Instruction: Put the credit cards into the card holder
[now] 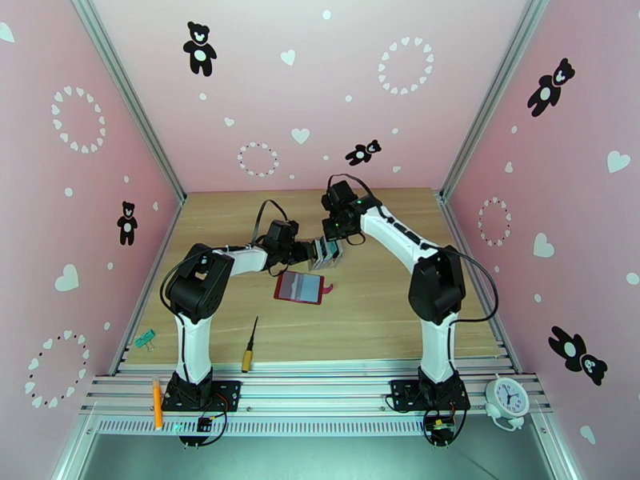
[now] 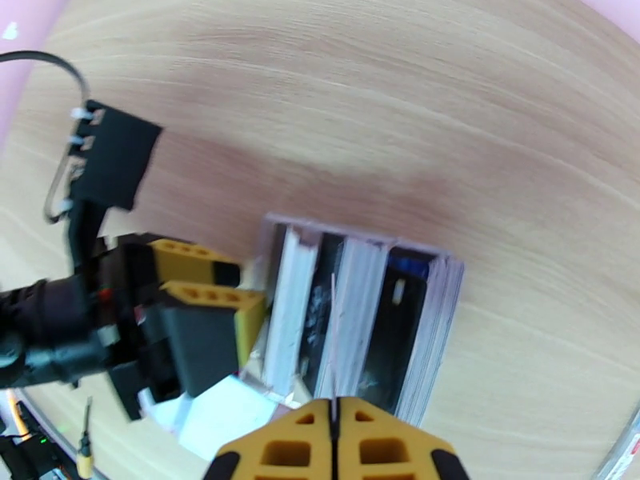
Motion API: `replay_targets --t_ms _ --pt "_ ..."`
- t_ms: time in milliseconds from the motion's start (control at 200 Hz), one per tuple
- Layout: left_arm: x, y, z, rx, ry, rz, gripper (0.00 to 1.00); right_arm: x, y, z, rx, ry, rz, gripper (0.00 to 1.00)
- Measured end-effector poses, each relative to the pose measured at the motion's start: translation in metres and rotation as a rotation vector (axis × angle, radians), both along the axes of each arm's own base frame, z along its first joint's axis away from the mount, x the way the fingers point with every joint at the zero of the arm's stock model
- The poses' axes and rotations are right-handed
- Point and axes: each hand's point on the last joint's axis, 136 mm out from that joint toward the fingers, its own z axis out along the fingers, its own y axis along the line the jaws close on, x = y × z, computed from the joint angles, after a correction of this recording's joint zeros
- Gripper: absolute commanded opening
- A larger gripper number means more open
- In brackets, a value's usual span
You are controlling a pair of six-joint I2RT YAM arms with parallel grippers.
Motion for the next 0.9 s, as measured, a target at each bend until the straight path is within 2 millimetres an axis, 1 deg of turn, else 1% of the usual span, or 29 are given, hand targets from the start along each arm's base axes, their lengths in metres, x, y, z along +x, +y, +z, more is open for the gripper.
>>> replay_targets --t_ms 110,210,330,430,516,651,761,901 --pt "-0.003 0.002 0.003 -0.002 -0.003 0.0 0.47 -0.009 0.0 0.013 0.054 -0.005 0.0 0.03" --pt "-0.008 0.004 0.01 -0.005 -0.012 0.0 0.47 -0.02 -0.001 0.026 0.105 -0.012 -0.001 0.02" --pt "-0.009 0.004 0.025 -0.015 -0.039 -0.004 0.47 -0.035 0.001 0.04 0.178 -0.019 0.002 0.0" --pt "-0.01 0.003 0.041 -0.024 -0.073 -0.009 0.48 -0.049 0.002 0.045 0.241 -0.01 0.002 0.0" --pt "-0.01 0.003 0.054 -0.022 -0.106 -0.012 0.48 -0.061 0.002 0.044 0.288 0.006 -0.003 0.0" --pt "-0.013 0.006 0.072 0.02 -0.162 -0.017 0.49 -0.08 0.002 0.035 0.361 0.038 -0.019 0.0" --pt "-0.018 0.011 0.077 0.073 -0.175 -0.014 0.49 -0.091 0.003 0.027 0.422 0.069 -0.038 0.0" --pt "-0.028 0.024 0.075 0.131 -0.169 -0.005 0.5 -0.102 0.008 0.013 0.492 0.1 -0.062 0.0"
